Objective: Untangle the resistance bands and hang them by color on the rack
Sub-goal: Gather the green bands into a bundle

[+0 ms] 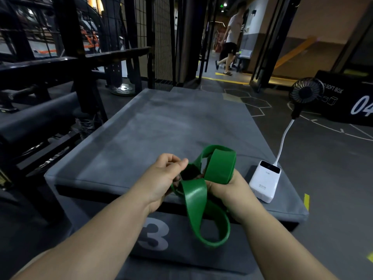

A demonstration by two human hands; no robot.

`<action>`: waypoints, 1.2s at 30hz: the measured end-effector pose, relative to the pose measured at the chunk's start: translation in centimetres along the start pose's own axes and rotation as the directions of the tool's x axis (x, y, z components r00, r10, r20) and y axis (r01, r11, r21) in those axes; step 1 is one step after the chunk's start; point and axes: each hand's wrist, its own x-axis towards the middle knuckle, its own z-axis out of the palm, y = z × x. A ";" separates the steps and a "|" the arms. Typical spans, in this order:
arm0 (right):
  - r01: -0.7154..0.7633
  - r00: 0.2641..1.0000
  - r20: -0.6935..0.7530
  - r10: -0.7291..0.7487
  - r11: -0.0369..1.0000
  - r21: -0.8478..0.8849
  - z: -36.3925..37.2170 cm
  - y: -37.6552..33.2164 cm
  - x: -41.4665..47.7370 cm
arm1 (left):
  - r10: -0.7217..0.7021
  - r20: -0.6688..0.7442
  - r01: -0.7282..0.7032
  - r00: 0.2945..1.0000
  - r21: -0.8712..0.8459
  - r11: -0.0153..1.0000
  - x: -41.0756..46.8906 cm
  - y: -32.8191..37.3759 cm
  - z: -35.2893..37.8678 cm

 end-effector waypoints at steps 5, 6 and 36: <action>-0.009 0.996 -0.090 0.015 0.997 0.074 0.1 0.0 0.2 | 0.157 0.020 -0.153 0.987 0.374 0.915 0.5 -0.9 -0.6; -0.013 0.994 -0.103 0.022 0.996 0.085 0.1 -0.1 0.2 | 0.176 0.022 -0.170 0.984 0.412 0.895 0.5 -1.0 -0.7; -0.112 0.948 -0.150 0.280 0.737 0.666 -0.9 -4.5 -0.7 | 0.572 0.188 -0.532 0.798 0.666 0.523 0.1 -0.7 -1.0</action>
